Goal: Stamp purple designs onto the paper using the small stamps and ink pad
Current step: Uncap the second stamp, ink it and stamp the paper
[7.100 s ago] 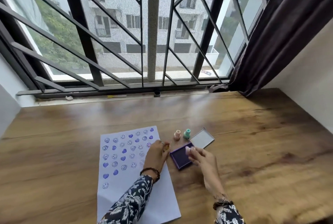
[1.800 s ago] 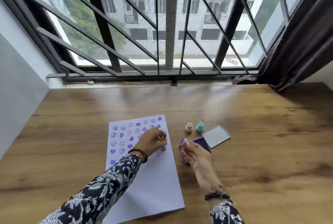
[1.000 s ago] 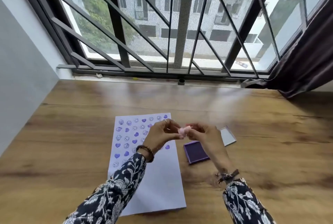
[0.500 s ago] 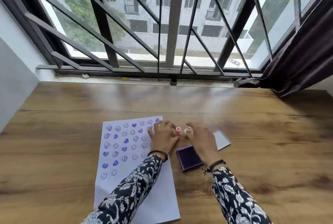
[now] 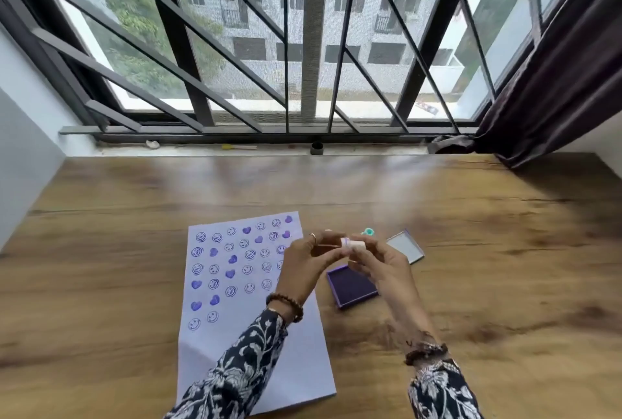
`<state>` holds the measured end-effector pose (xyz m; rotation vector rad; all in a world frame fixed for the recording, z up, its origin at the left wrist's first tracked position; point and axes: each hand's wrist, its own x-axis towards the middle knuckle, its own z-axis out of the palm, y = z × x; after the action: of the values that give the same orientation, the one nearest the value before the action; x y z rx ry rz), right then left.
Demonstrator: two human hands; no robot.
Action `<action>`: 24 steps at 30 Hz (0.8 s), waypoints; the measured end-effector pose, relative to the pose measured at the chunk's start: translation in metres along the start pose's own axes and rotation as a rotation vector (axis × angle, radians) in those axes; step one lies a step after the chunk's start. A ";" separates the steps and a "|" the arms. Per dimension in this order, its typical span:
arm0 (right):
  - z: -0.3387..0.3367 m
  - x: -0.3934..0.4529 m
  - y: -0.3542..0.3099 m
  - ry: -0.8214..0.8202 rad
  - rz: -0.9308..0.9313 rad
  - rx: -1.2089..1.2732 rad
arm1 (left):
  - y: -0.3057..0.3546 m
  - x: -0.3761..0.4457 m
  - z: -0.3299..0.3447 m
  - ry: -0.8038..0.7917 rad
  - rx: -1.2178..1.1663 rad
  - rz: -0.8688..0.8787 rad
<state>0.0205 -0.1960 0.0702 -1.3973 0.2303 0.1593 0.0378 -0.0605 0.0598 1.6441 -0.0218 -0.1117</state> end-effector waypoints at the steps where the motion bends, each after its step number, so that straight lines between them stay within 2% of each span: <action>1: 0.000 -0.003 0.002 0.012 0.013 0.054 | 0.002 -0.003 0.002 0.005 -0.030 0.001; 9: 0.001 -0.018 0.018 0.053 0.159 0.484 | -0.002 -0.014 0.009 0.030 0.008 -0.012; 17: -0.002 -0.030 0.041 0.155 0.278 0.723 | -0.019 -0.028 0.003 0.028 0.050 0.000; 21: -0.013 -0.030 0.045 0.190 0.287 0.737 | -0.031 -0.026 -0.007 0.053 0.050 -0.023; 24: -0.023 -0.029 0.046 0.178 0.250 0.603 | -0.039 -0.023 -0.012 0.035 0.087 -0.072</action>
<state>-0.0202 -0.2101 0.0297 -0.7787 0.5536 0.1552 0.0134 -0.0433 0.0233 1.7339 0.0602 -0.1381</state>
